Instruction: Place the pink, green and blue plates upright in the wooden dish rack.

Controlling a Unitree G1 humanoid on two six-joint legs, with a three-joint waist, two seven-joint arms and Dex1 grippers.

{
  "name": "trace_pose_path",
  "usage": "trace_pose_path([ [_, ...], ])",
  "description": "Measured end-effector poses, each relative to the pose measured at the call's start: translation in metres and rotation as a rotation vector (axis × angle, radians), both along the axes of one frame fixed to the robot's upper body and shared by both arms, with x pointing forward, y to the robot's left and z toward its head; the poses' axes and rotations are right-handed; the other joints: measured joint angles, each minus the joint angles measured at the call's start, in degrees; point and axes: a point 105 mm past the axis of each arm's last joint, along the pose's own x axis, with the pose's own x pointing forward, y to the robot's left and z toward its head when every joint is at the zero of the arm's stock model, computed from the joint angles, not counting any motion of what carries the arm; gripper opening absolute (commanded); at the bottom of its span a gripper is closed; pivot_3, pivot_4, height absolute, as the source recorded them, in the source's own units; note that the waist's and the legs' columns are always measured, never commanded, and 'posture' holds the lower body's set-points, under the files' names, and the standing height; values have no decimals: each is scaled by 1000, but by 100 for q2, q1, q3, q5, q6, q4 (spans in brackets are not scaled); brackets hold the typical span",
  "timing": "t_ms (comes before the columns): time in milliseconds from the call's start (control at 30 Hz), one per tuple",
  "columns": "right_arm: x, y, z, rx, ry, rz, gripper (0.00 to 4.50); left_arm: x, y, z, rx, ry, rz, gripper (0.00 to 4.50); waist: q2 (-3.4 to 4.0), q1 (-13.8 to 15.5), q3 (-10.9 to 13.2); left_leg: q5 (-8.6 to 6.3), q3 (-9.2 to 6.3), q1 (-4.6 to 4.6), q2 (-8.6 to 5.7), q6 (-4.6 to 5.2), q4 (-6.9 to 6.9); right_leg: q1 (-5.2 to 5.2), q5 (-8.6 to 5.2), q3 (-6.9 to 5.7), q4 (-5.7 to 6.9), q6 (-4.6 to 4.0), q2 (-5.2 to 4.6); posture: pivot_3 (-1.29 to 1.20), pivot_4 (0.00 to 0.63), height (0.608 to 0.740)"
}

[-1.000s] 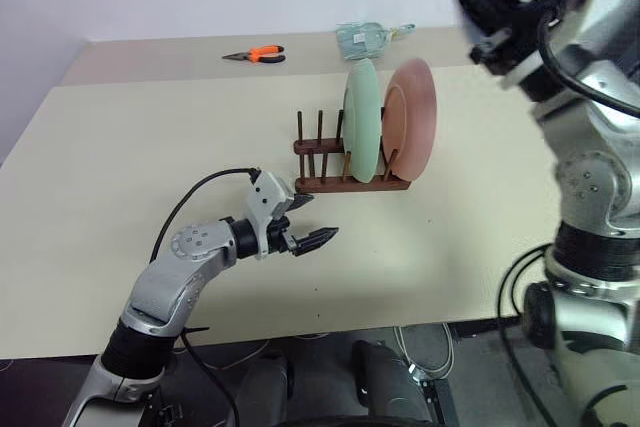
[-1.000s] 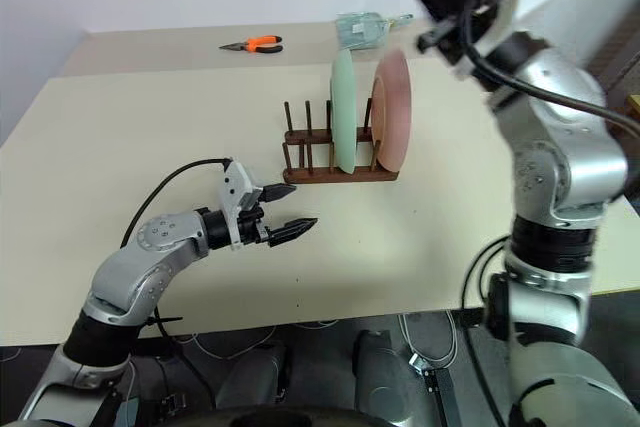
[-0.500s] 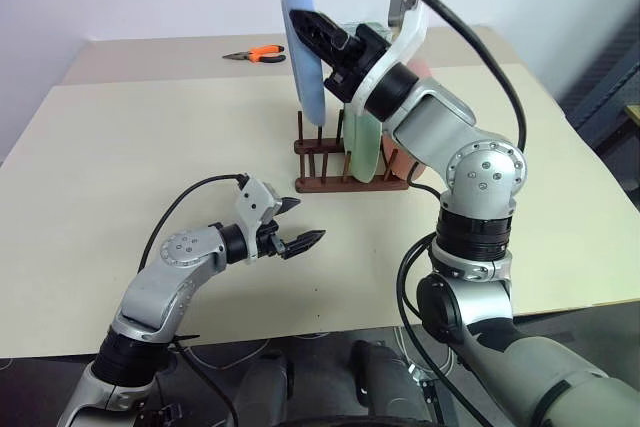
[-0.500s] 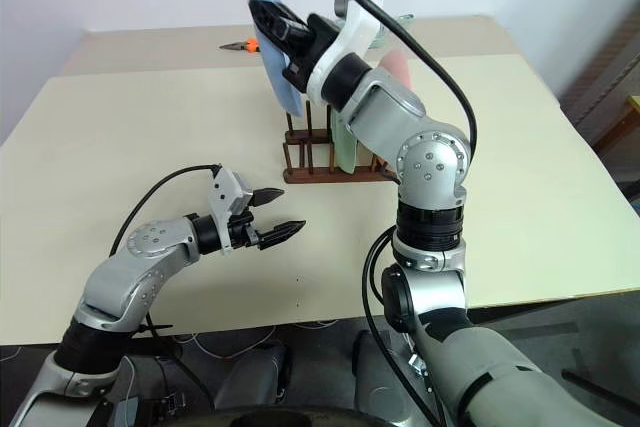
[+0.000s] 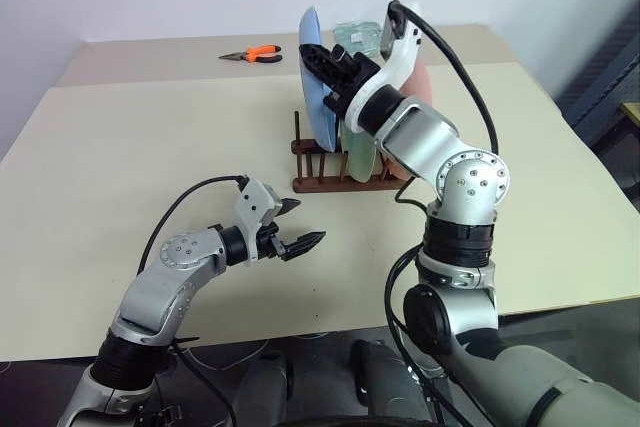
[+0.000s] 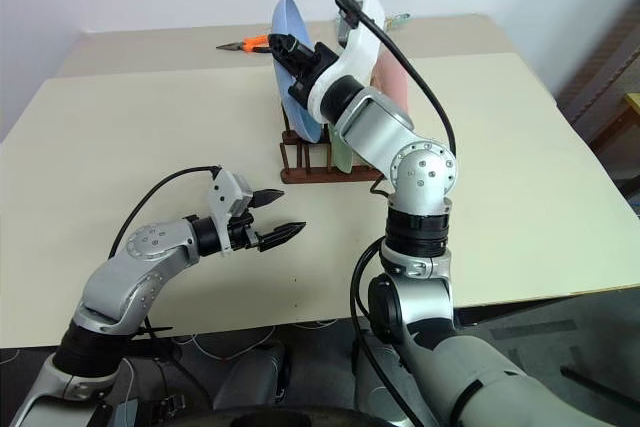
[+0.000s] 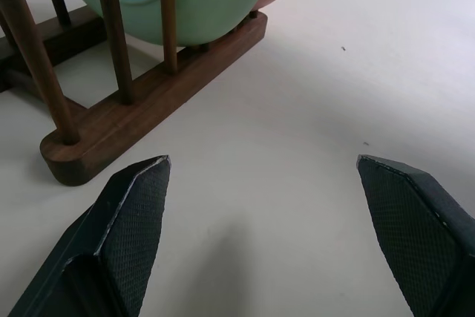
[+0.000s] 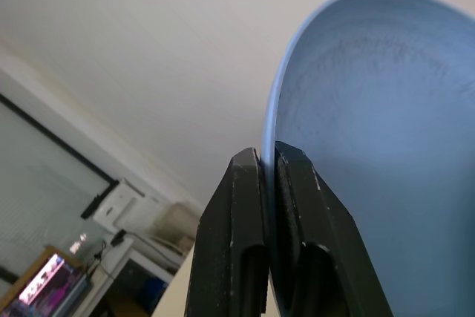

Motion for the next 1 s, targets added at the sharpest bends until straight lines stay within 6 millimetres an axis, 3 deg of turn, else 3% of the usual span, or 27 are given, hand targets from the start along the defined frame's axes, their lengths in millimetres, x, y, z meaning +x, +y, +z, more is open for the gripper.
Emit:
trace_pose_path([
  [100,-5,2,12,21,-28,20,86,0,0,0,-1,0,0,4152,0,-8,0,0,-1,1,2,0,-2,0,0,0,0,0,2,0,150,740],
  [267,-7,4,12,45,-2,34,86,0,0,0,-1,1,-1,4152,-1,8,0,0,0,-2,2,0,0,0,0,0,-2,-1,1,0,150,740],
  [433,4,4,-19,21,105,10,86,0,-1,0,-5,2,-1,4152,-1,8,0,0,0,-2,2,0,0,2,0,0,-4,-1,1,0,150,740],
  [567,14,0,-29,-6,124,-31,1284,0,-2,0,-10,2,-3,4152,1,-1,1,0,0,-2,2,0,-2,0,0,0,-4,-1,2,0,150,740],
  [667,18,-4,-26,-161,-6,-85,2745,0,-2,0,-11,3,-3,4152,2,4,1,0,1,-4,1,0,0,0,-1,0,-7,0,2,0,150,740],
  [900,-5,-14,-1,-655,-599,-166,2745,-2,-4,2,-15,-6,-6,4152,-3,22,-1,0,1,-5,0,0,-1,4,-12,-2,-16,19,0,0,150,740],
  [1000,-18,-24,-9,-691,-656,-120,2745,-2,-4,2,-15,-3,-3,4152,-7,18,-3,0,-1,-1,0,0,0,11,-14,-2,-19,22,-1,0,150,740],
])
